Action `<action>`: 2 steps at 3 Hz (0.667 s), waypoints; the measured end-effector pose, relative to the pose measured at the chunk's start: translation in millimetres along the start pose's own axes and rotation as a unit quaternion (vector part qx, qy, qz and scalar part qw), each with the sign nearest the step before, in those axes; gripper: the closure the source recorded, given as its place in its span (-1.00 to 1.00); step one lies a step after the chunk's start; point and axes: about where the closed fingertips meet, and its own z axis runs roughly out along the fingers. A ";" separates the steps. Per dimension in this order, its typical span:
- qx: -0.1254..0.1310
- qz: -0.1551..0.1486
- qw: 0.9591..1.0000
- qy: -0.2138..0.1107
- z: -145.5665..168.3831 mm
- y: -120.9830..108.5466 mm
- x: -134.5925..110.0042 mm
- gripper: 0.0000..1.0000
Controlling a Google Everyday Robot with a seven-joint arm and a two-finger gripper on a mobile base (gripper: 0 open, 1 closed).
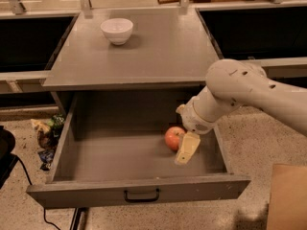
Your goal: Pick apple from top drawer and place on counter
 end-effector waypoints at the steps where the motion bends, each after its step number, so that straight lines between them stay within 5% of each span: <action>1: -0.004 0.001 1.000 -0.014 18.3 -5.8 -0.4 -1.00; 2: 0.002 0.008 0.999 -0.035 30.7 -15.4 6.3 -1.00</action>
Offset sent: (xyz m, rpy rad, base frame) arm 0.0336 -0.0006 -0.0430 0.1214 -0.0176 -0.0282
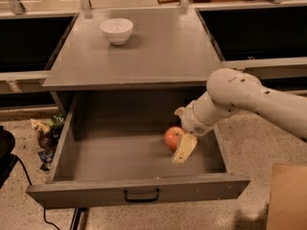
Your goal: Pick apple from top drawer and place on counter
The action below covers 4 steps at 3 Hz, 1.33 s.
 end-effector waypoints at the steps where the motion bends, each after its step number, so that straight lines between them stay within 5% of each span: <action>1: 0.005 0.003 1.000 -0.017 9.5 -10.2 4.9 -1.00; 4: 0.016 -0.002 0.999 -0.052 47.1 -22.8 22.6 -1.00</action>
Offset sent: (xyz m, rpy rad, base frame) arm 0.0262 -0.0022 -0.0277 0.0912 -0.0254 -0.0114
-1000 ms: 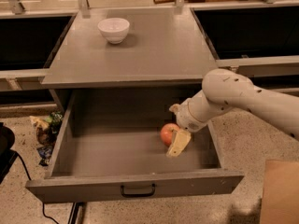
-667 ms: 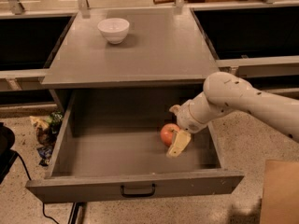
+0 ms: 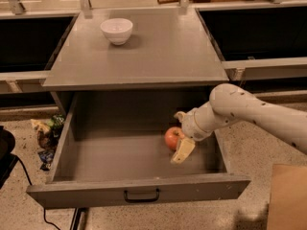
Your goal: Pick apple from top drawer and place on counter
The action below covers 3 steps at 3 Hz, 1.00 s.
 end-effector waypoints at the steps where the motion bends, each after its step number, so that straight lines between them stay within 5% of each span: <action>1: 0.001 0.000 1.000 0.000 4.5 0.7 1.7 -0.62; 3: 0.001 0.000 1.000 0.000 6.3 2.0 3.2 0.32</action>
Offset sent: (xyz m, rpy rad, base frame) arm -0.0014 -0.0031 -0.0121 -0.0028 -0.0041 -0.0121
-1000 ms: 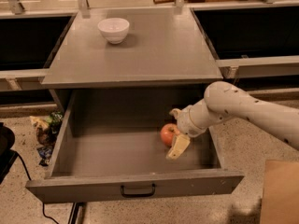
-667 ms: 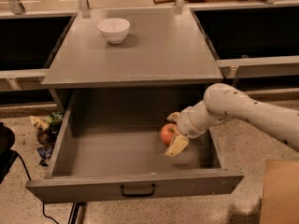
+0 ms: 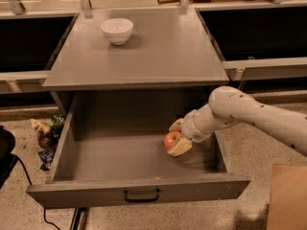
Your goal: Pick apple from top drawer and place on counter
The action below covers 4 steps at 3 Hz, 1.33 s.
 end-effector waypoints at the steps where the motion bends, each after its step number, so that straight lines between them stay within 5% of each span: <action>1: 0.006 -0.014 1.000 -0.013 -26.7 -1.8 -10.5 0.77; 2: 0.016 -0.035 0.999 -0.023 -77.2 -7.3 -27.6 1.00; 3: 0.015 -0.066 0.998 -0.018 -144.4 -14.0 -49.1 1.00; 4: 0.015 -0.066 0.998 -0.018 -144.4 -14.0 -49.1 1.00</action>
Offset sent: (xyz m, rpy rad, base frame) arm -0.0122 -0.0411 0.1484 0.0401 -0.1188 0.0796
